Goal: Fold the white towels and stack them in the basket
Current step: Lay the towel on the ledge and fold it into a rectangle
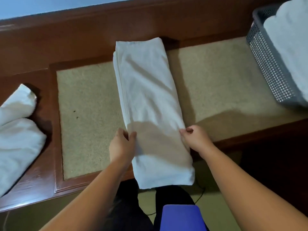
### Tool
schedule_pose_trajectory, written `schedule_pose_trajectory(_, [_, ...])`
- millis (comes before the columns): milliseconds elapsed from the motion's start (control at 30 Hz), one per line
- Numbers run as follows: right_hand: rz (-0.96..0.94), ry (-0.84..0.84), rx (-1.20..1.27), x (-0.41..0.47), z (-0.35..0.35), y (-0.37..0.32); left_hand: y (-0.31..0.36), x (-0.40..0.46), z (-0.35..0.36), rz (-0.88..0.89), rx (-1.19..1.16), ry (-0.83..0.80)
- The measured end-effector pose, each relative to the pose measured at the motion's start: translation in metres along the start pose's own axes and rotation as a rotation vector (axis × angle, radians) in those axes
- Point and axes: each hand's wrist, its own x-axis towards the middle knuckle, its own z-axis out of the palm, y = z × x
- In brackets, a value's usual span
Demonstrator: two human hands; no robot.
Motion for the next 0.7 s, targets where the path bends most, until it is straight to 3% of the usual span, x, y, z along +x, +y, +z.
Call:
schedule_pose_trajectory(100, [-0.007,-0.031,0.025,0.006,-0.012,0.002,0.000,-0.003,0.004,-0.051,-0.021,0.026])
schedule_pose_trajectory(200, [-0.098,0.086,-0.050,0.007,-0.009,-0.001,0.003,-0.012,0.021,-0.011,0.118,0.154])
schedule_pose_trajectory(267, [-0.332,0.246,-0.109,0.005,-0.002,-0.008,0.018,-0.022,0.039,0.167,0.195,0.251])
schedule_pose_trajectory(300, [-0.491,0.298,-0.150,0.007,0.003,-0.013,0.027,-0.027,0.048,0.289,0.230,0.223])
schedule_pose_trajectory(400, [-0.759,0.166,-0.375,0.026,0.016,-0.040,0.034,-0.031,0.074,0.459,0.398,0.022])
schedule_pose_trajectory(533, [-0.725,-0.001,-0.738,0.079,0.027,-0.069,0.020,-0.026,0.085,0.448,0.474,0.016])
schedule_pose_trajectory(700, [-0.743,0.139,-0.884,0.127,0.036,-0.090,0.022,-0.023,0.083,0.462,0.484,0.001])
